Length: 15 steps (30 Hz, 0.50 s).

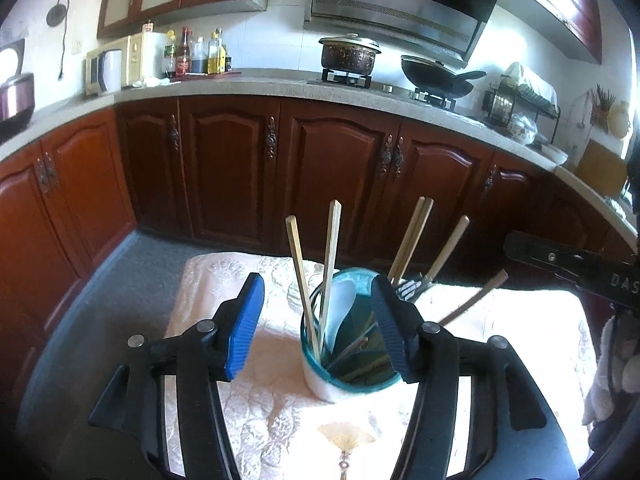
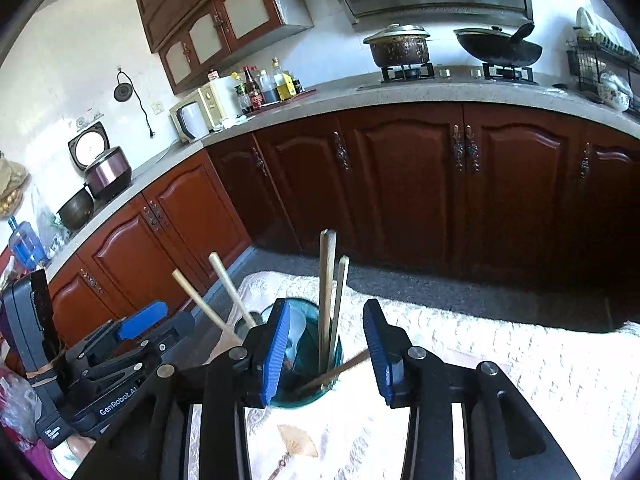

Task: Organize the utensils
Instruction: 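Withdraw both open grippers back from the cup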

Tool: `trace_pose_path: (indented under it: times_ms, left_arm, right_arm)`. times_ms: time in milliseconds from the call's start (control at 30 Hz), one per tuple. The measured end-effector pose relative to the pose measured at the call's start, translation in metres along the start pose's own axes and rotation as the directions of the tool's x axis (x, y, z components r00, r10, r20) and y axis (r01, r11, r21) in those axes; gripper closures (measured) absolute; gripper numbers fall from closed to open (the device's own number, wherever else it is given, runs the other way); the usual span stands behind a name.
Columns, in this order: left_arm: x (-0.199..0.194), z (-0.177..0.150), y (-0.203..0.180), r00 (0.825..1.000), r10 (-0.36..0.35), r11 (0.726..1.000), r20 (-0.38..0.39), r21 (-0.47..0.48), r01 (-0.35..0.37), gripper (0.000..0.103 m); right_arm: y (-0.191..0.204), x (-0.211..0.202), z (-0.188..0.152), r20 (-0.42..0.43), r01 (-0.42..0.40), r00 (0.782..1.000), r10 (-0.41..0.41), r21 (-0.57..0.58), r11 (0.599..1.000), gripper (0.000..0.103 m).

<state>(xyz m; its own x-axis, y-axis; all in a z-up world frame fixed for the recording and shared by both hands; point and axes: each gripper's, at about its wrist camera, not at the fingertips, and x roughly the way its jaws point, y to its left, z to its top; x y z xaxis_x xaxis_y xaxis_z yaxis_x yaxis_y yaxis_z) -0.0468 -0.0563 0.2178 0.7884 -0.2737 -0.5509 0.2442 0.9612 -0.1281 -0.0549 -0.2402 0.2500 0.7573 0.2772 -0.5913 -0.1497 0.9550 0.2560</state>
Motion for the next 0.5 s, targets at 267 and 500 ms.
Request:
trace_pose_path:
  times_ms: [267, 500]
  left_arm:
    - [-0.022, -0.021, -0.009, 0.999, 0.031, 0.999, -0.006, 0.016, -0.031, 0.046]
    - [-0.037, -0.033, -0.013, 0.999, 0.04, 0.999, -0.013, 0.021, -0.04, 0.046]
  right_arm:
    - [0.018, -0.015, -0.036, -0.003, 0.029, 1.0, -0.029, -0.015, 0.999, 0.064]
    - [0.027, -0.014, -0.07, -0.034, 0.069, 0.997, -0.07, -0.024, 0.997, 0.062]
